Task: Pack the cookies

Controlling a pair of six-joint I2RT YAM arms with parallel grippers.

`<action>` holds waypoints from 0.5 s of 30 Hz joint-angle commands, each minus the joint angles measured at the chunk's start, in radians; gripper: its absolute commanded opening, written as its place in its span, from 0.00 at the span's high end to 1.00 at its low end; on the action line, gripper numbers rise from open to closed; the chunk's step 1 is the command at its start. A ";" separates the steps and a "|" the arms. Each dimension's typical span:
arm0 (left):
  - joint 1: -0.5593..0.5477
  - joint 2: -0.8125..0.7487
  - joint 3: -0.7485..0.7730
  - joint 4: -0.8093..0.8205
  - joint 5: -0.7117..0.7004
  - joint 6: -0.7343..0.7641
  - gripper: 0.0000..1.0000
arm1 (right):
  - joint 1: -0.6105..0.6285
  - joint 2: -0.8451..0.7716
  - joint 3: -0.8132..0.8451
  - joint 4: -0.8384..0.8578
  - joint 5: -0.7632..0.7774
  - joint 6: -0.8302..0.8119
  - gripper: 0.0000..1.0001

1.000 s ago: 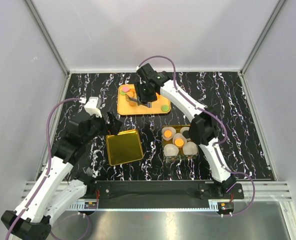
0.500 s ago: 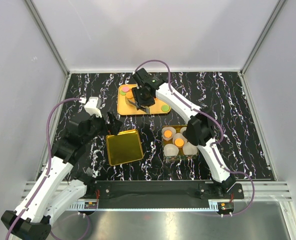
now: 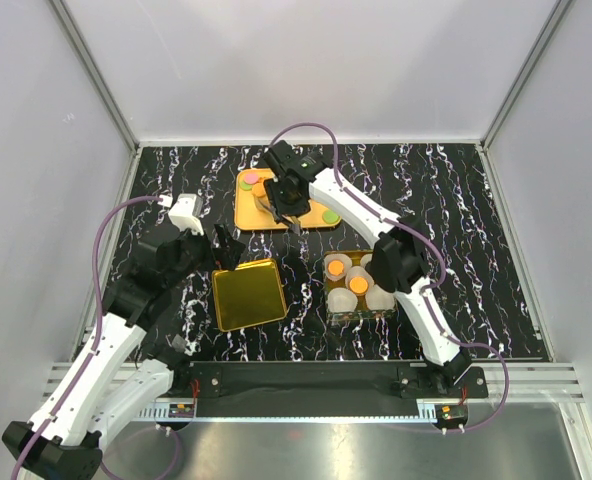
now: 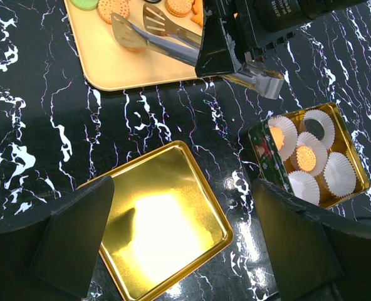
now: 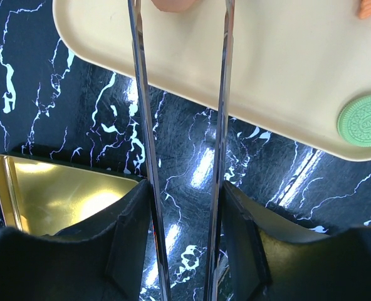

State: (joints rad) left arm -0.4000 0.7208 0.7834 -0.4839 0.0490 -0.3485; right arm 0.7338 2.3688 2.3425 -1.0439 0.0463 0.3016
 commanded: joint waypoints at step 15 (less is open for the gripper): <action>0.006 -0.017 0.010 0.041 0.008 -0.007 0.01 | 0.035 -0.085 0.020 -0.022 0.043 -0.015 0.48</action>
State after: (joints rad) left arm -0.4000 0.7204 0.7834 -0.4839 0.0490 -0.3485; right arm 0.7612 2.3665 2.3428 -1.0470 0.0647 0.2977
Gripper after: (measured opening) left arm 0.988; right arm 0.526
